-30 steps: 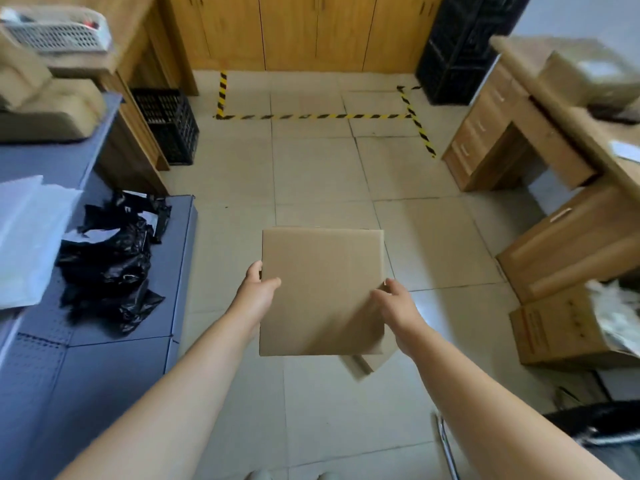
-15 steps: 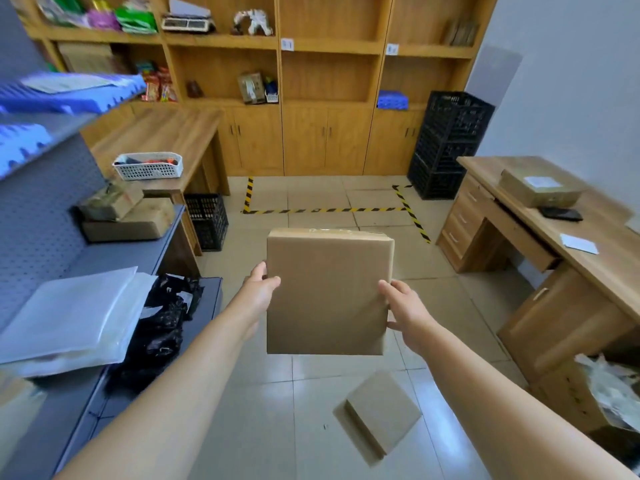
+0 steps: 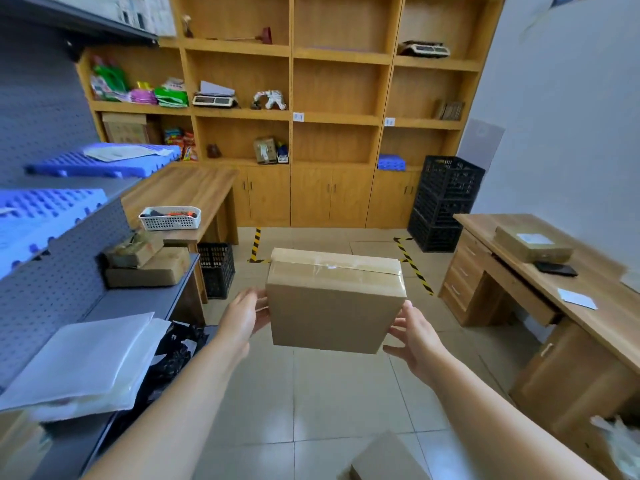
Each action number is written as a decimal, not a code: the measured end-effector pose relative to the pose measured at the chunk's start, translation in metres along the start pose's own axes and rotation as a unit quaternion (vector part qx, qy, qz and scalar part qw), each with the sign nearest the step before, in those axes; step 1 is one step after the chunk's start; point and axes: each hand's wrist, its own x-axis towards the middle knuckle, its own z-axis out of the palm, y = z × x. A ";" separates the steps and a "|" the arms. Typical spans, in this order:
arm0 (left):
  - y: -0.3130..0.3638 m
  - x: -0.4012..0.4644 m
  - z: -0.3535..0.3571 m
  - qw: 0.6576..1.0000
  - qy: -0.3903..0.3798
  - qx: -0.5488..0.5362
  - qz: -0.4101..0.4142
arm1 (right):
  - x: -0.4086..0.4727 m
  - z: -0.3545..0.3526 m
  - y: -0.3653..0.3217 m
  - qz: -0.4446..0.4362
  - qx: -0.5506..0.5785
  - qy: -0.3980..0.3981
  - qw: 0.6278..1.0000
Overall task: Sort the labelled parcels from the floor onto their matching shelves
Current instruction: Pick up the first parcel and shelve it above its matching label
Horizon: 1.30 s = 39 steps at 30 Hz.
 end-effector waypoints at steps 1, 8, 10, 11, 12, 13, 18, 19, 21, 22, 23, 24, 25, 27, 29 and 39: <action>0.002 -0.001 -0.001 1.000 0.004 -0.017 -0.003 | 0.000 0.000 -0.001 -0.001 0.002 0.002 1.000; 0.013 -0.008 -0.002 0.995 -0.001 -0.096 0.009 | -0.003 -0.006 -0.010 0.008 0.014 -0.018 1.000; 0.016 -0.008 -0.003 0.995 -0.009 -0.100 0.018 | -0.003 -0.007 -0.013 0.010 0.010 -0.026 1.000; 0.017 -0.008 -0.004 0.995 -0.010 -0.097 0.021 | -0.004 -0.006 -0.014 0.012 0.011 -0.027 1.000; 0.018 -0.008 -0.004 0.995 -0.012 -0.094 0.023 | -0.004 -0.006 -0.016 0.014 0.013 -0.026 0.999; 0.019 -0.008 -0.005 0.995 -0.016 -0.094 0.028 | -0.005 -0.005 -0.018 0.015 0.013 -0.025 0.999; 0.026 -0.011 -0.011 0.991 -0.093 -0.076 0.058 | -0.003 -0.009 -0.022 0.028 0.034 -0.040 0.998; 0.028 -0.012 -0.013 0.990 -0.105 -0.075 0.062 | -0.001 -0.011 -0.023 0.030 0.035 -0.047 0.998; 0.030 -0.012 -0.016 0.988 -0.123 -0.061 0.067 | 0.001 -0.013 -0.026 0.032 0.037 -0.056 0.997; 0.031 -0.011 -0.018 0.989 -0.126 -0.045 0.070 | 0.003 -0.013 -0.027 0.034 0.038 -0.059 0.997; 0.032 -0.010 -0.019 0.989 -0.127 -0.027 0.075 | 0.004 -0.013 -0.029 0.035 0.041 -0.060 0.997; 0.032 -0.009 -0.020 0.988 -0.131 -0.011 0.081 | 0.005 -0.013 -0.030 0.036 0.042 -0.061 0.997; 0.033 -0.008 -0.021 0.987 -0.137 0.000 0.087 | 0.006 -0.013 -0.031 0.037 0.043 -0.064 0.996; 0.034 -0.006 -0.022 0.983 -0.150 0.005 0.101 | 0.008 -0.014 -0.033 0.034 0.035 -0.072 0.996; 0.036 -0.006 -0.023 0.982 -0.158 0.006 0.108 | 0.010 -0.015 -0.036 0.031 0.021 -0.078 0.996; 0.040 -0.005 -0.022 0.990 -0.124 0.022 0.070 | 0.012 -0.010 -0.042 0.023 -0.028 -0.085 0.996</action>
